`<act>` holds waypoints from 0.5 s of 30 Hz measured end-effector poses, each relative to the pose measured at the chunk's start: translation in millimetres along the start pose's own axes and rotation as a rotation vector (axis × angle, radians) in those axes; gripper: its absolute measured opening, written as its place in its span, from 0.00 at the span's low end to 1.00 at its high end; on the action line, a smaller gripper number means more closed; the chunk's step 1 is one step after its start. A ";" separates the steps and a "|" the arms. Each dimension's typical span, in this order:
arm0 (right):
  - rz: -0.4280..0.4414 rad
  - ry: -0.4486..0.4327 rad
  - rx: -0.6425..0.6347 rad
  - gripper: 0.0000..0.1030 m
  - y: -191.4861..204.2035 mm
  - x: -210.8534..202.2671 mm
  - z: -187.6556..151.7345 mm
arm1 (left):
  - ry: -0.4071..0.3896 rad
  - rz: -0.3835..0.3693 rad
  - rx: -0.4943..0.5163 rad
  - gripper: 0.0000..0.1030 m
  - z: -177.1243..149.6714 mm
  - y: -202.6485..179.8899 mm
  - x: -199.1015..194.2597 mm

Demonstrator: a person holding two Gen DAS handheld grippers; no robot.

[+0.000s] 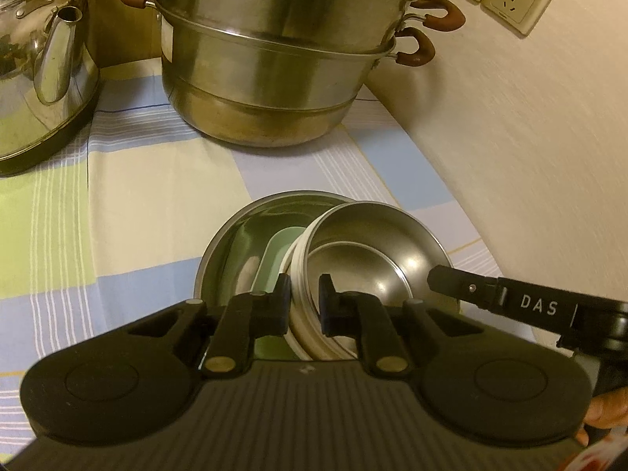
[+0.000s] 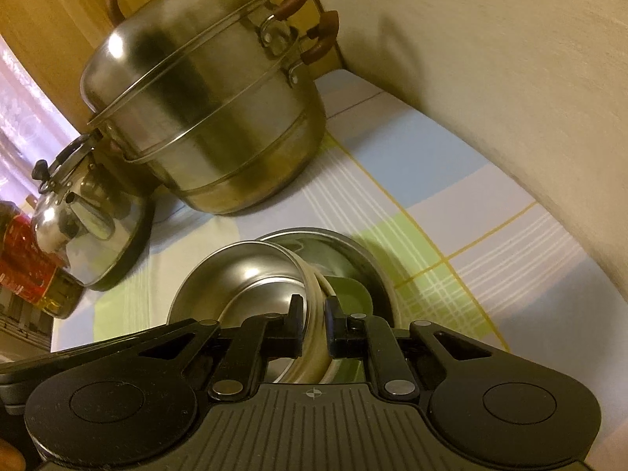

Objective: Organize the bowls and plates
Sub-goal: 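Open both grippers to release the bowl stack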

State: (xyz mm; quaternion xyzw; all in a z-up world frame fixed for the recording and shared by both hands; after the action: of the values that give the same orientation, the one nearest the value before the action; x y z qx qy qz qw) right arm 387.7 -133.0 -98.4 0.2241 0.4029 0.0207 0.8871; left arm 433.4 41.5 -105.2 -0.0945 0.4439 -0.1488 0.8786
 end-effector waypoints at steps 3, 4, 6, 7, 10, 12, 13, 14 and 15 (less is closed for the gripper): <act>-0.001 0.002 -0.001 0.11 0.0 0.5 0.1 | 0.001 0.003 0.003 0.12 0.4 -0.6 0.1; -0.001 0.003 0.000 0.11 -0.2 0.8 -0.1 | 0.001 0.004 0.005 0.12 0.3 -0.7 0.0; -0.001 0.003 -0.003 0.11 0.0 0.8 -0.2 | 0.000 0.007 0.007 0.12 0.3 -1.2 0.2; -0.001 0.003 -0.003 0.11 -0.1 0.9 -0.4 | 0.000 0.007 0.008 0.12 0.2 -1.3 0.2; -0.001 0.003 -0.002 0.11 0.0 1.0 -0.2 | 0.000 0.008 0.009 0.12 0.2 -1.3 0.2; -0.002 0.004 -0.003 0.11 0.0 1.1 0.0 | 0.001 0.009 0.008 0.12 0.3 -1.2 0.1; -0.001 0.004 -0.003 0.11 -0.1 1.1 0.0 | 0.001 0.009 0.008 0.12 0.3 -1.3 0.2; -0.001 0.004 0.000 0.11 -0.1 1.0 0.0 | 0.001 0.010 0.009 0.12 0.3 -1.4 0.1; 0.000 0.005 0.002 0.11 -0.5 1.0 -0.3 | 0.001 0.011 0.009 0.12 0.3 -1.7 0.1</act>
State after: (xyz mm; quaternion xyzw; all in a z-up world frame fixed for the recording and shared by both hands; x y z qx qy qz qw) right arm 388.1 -133.1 -99.4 0.2251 0.4053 0.0207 0.8858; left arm 433.4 39.8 -104.7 -0.0878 0.4442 -0.1459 0.8796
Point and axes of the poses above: each gripper's, at about its wrist camera, not at the fingertips, and x roughly the way its jaws point, y to its left, z to its top, the point moved 5 cm from there along x, roughly the way its jaws point, and after that the axes turned 4 degrees about -y, right-handed, at the moved point
